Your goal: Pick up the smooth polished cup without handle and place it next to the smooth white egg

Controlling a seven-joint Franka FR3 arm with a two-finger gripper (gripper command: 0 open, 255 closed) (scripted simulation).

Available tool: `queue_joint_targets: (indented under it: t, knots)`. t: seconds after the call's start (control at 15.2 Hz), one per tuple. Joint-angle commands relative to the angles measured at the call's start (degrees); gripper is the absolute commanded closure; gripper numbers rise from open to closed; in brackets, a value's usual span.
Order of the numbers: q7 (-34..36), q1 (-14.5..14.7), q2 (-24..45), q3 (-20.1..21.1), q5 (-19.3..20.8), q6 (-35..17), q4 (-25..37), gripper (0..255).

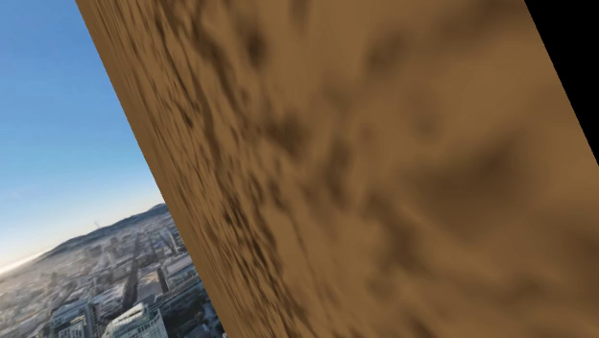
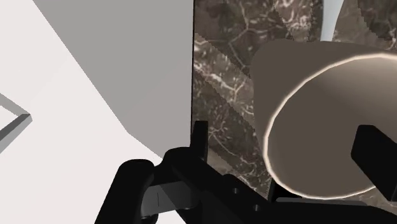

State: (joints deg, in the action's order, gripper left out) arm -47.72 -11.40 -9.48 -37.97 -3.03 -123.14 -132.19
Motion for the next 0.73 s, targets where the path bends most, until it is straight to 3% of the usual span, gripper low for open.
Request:
queue_joint_targets:
  t: [0.0,0.26,0.66]
  knots:
    - [0.00,0.00,0.00,0.00,0.00,0.00,0.00,0]
    - [1.73,-0.66,-3.29,0.70,2.29,7.41,4.77,0]
    - [1.73,-0.67,-3.29,0.71,2.28,7.41,4.77,0]
